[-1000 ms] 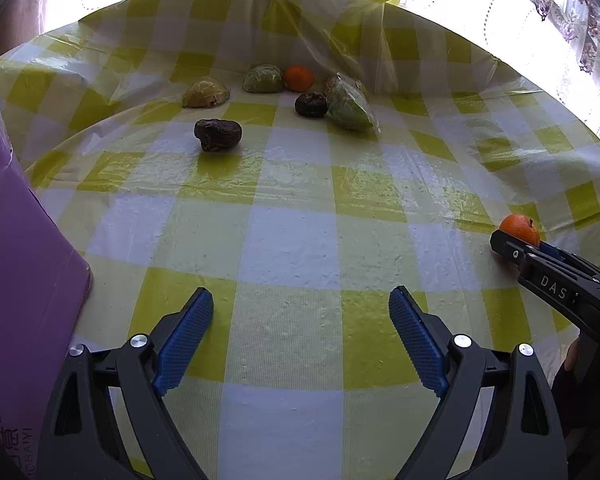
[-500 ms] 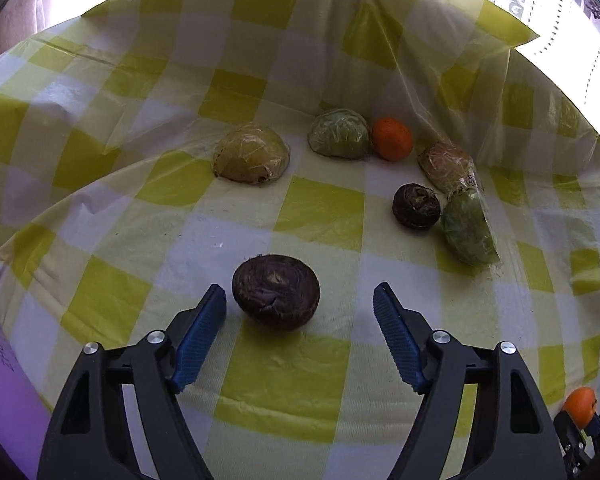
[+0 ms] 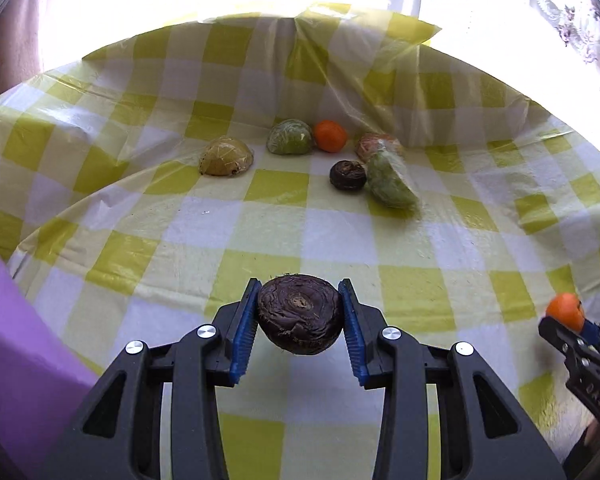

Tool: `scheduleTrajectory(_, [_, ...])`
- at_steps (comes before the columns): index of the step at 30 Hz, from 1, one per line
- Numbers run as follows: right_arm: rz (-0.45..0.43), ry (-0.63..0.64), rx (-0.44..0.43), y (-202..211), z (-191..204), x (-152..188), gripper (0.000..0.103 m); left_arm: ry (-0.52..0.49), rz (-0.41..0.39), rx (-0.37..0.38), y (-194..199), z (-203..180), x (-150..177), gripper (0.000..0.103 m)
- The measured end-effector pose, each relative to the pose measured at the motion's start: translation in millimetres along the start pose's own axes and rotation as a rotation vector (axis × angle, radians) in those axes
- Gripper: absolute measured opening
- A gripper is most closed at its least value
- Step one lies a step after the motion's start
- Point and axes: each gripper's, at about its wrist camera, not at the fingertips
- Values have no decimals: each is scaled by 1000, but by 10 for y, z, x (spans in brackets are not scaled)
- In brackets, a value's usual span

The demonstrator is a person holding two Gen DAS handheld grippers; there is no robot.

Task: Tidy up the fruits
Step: 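Carry the orange and dark brown fruit with both tools over the purple box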

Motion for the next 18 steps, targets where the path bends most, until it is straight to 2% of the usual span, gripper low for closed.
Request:
scheduleTrajectory(3, [12, -30, -33, 50, 36, 74, 44, 14, -28, 55, 279, -135, 253, 37])
scheduleTrajectory(5, [-11, -39, -62, 174, 120, 159, 44, 14, -35, 92, 433, -206, 395, 37])
scheduleTrajectory(9, [-25, -29, -134, 452, 372, 407, 44, -59, -46, 120, 766, -401, 712, 37])
scheduleTrajectory(13, [-36, -1, -188, 695, 599, 619, 44, -88, -86, 101, 1082, -395, 959, 37])
scheduleTrajectory(18, [-43, 38, -249, 895, 793, 814, 44, -65, -134, 46, 1399, -182, 1140, 37])
Point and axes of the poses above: each gripper's, at about its wrist camera, not at the fingertips, and y roughly against the way its jaws point, z to its left, x to its underside, and after that the axes turned 8 degrees about x, right-handed
